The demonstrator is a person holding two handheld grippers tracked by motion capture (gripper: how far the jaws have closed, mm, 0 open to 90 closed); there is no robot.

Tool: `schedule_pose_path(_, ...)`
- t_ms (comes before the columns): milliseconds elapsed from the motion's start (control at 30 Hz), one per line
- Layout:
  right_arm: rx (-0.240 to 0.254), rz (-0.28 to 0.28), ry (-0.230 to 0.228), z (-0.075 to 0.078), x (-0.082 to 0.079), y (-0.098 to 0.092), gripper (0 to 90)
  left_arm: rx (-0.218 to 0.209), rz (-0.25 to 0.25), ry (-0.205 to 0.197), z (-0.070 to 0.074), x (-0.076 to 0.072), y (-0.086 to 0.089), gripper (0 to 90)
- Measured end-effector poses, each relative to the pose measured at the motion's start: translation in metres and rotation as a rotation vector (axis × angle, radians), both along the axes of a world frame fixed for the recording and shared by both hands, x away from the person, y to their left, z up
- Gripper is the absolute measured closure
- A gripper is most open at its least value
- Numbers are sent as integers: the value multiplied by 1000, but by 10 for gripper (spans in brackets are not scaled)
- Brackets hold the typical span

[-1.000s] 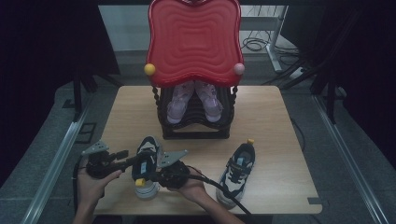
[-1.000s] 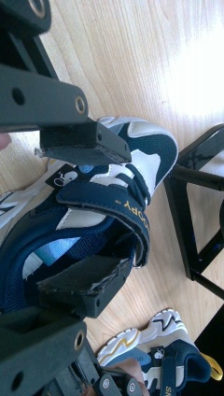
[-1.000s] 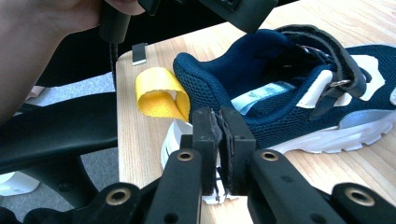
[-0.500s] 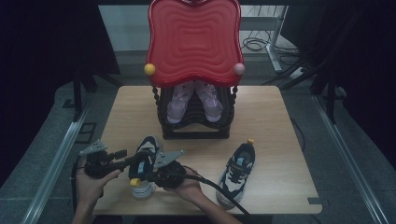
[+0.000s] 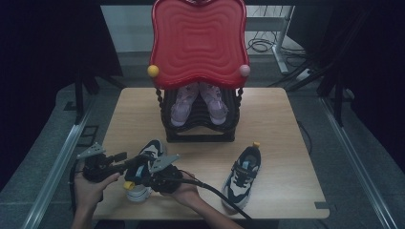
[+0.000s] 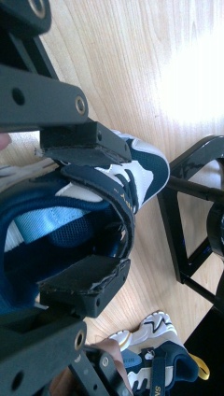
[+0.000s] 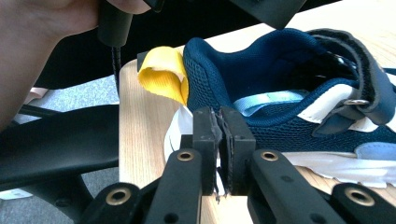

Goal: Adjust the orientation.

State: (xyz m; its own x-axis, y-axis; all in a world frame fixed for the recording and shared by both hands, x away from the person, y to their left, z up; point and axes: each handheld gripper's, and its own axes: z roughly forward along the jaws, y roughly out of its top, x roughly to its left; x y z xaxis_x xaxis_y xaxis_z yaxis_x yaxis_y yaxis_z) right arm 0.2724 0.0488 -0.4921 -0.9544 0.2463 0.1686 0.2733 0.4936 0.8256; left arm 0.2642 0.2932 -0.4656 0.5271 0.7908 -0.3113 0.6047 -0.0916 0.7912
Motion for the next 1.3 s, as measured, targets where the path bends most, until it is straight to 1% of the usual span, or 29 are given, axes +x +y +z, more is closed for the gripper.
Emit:
schedule_pose_path(333, 8, -3, 2, -2, 3, 7, 855, -4, 7, -6, 1, -1, 3, 432)
schedule_pose_path(433, -8, -5, -10, -1, 1, 4, 853, -4, 6, -6, 1, -1, 3, 432)
schedule_pose_path(500, -15, -21, -33, 1, -2, 0, 853, -4, 7, -6, 1, -1, 3, 432)
schedule_pose_path(633, -4, -43, -53, 10, -6, -20, 852, -4, 7, -7, 1, -1, 2, 432)
schedule_pose_path(700, 5, -58, -54, 13, -8, -31, 850, -2, 6, -7, 2, -1, 2, 432)
schedule_pose_path(900, 14, -104, -77, 21, -13, -69, 850, 0, 4, -3, 1, -1, 0, 432)
schedule_pose_path(1033, 19, -152, -108, 27, -15, -93, 850, 2, 4, -1, 0, -1, -2, 432)
schedule_pose_path(1300, 24, -250, -129, 32, -16, -143, 850, 4, 5, 2, 0, 0, -3, 432)
